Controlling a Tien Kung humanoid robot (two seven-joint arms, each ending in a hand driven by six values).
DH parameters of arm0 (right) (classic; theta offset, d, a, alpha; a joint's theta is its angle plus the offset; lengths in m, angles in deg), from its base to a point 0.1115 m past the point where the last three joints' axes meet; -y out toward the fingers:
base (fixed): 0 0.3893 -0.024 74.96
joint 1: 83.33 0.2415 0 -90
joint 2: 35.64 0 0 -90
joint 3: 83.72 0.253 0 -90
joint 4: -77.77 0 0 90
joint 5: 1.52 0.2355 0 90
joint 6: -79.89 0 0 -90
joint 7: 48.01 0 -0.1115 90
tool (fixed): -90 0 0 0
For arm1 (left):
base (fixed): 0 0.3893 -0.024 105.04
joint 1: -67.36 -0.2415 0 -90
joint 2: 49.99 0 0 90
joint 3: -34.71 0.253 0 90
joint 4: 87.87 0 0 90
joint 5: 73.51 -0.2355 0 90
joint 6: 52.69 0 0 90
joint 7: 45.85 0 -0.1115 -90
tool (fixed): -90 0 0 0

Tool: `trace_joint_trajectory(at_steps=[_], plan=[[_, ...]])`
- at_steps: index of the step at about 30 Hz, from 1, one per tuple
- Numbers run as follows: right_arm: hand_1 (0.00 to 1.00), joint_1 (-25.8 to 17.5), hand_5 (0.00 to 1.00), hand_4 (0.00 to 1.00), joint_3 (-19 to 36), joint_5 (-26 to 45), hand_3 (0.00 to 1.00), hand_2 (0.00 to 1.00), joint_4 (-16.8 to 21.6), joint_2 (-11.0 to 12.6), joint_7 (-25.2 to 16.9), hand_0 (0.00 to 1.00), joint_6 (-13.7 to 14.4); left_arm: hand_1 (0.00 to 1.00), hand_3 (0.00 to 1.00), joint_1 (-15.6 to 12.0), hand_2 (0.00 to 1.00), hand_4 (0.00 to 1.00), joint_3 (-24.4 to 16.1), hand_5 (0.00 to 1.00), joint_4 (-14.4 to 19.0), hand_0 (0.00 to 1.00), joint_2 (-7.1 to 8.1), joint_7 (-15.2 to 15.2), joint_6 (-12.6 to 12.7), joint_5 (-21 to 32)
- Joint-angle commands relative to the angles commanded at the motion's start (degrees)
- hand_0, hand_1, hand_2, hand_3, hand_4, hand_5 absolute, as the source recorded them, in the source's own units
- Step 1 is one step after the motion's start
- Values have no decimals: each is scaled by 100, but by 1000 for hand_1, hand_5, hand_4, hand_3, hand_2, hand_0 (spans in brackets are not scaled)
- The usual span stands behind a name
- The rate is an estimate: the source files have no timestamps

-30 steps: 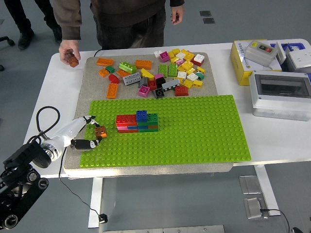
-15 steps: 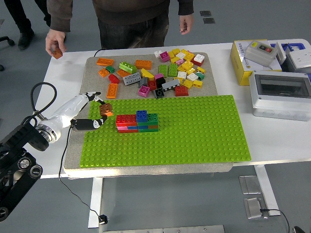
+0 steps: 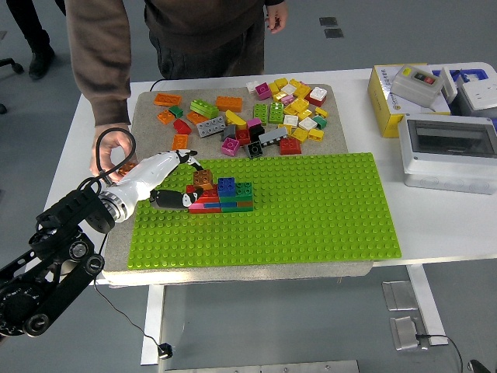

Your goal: Pick up the brick,pile it on top of brick,press brick,pick up the brick,pile it on top of brick,press brick

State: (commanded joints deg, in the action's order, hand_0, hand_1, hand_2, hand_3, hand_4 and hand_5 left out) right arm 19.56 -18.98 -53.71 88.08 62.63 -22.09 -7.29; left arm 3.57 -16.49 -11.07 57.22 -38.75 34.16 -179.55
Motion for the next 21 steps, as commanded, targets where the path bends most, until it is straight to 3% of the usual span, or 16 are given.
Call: trace_joint_trajectory(at_steps=[9,21], plan=[[712,10,998,647,-4,-19,799,736,0,-5,9,736,-7,957,557,95,940,581,29,221,-386,998,-131,-44,28,-67],[712,10,998,648,16,-50,798,736,0,-5,9,735,-15,958,558,142,941,582,152,220,-486,998,-97,-39,6,-26]])
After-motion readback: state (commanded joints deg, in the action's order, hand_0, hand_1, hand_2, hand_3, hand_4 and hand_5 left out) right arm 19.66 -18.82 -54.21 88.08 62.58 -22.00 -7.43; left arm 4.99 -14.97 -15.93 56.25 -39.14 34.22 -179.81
